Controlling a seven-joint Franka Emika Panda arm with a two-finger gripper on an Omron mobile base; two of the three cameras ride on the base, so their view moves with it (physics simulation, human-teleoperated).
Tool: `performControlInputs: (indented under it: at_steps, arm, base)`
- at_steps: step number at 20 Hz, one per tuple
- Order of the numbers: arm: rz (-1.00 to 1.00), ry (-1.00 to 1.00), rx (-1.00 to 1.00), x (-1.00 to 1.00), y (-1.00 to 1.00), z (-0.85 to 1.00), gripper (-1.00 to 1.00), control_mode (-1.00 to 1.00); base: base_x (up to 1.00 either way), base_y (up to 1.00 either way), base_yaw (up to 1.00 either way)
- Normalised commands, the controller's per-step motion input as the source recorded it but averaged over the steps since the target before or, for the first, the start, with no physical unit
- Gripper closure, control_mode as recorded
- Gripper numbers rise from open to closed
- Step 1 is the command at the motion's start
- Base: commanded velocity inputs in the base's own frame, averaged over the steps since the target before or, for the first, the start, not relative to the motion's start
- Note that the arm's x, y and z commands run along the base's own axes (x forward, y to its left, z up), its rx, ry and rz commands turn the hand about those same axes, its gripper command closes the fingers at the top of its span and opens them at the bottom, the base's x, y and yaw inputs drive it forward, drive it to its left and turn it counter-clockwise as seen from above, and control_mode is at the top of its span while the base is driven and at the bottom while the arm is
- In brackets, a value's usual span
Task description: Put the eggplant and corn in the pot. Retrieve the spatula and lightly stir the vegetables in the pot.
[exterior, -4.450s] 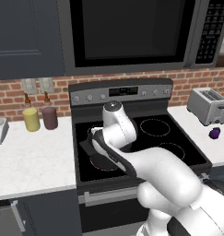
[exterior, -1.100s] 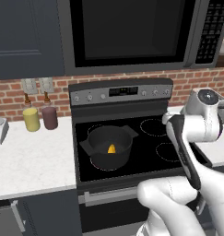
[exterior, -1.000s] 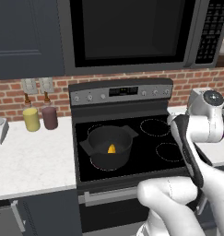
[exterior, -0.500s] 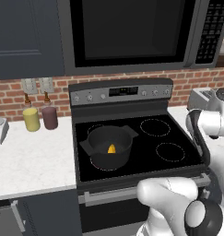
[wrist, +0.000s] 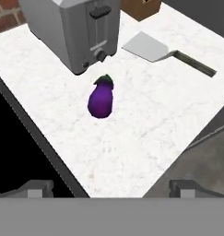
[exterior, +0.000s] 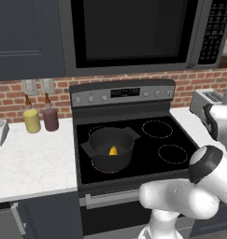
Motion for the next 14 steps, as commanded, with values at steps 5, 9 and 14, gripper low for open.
performControlInputs:
  at_steps: [5,9,14]
  arm:
    - [0.0,0.02,0.15,0.27,-0.7,-0.37,-1.0,-1.0]
    - [0.03,0.01,0.18,0.41,-0.45,-0.3,-1.0,-1.0]
    - [0.04,0.03,0.15,0.53,-0.12,-0.23,-1.0,-1.0]
  base:
    - [0.0,0.0,0.0]
    - [0.0,0.0,0.0]
    - [0.0,0.0,0.0]
